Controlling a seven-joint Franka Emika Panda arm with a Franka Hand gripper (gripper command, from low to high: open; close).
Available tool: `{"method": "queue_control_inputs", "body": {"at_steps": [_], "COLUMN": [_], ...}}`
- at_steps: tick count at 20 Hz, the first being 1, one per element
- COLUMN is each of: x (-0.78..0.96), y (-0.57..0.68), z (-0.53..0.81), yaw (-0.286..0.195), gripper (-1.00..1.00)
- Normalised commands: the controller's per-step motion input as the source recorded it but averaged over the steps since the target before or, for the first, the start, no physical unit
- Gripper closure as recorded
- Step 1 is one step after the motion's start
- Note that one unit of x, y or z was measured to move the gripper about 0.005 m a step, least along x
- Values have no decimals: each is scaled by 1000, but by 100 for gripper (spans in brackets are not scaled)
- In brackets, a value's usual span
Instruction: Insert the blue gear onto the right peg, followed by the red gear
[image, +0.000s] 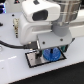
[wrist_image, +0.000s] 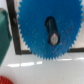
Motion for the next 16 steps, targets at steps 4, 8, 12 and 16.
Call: {"method": "queue_control_inputs", "body": {"at_steps": [4, 8, 12, 16], "x": [-424, -633, -592, -526], "y": [121, 257, 423, 515], "z": [333, 195, 94, 91], "yaw": [0, 0, 0, 0], "gripper": [-100, -100, -100, -100]}}
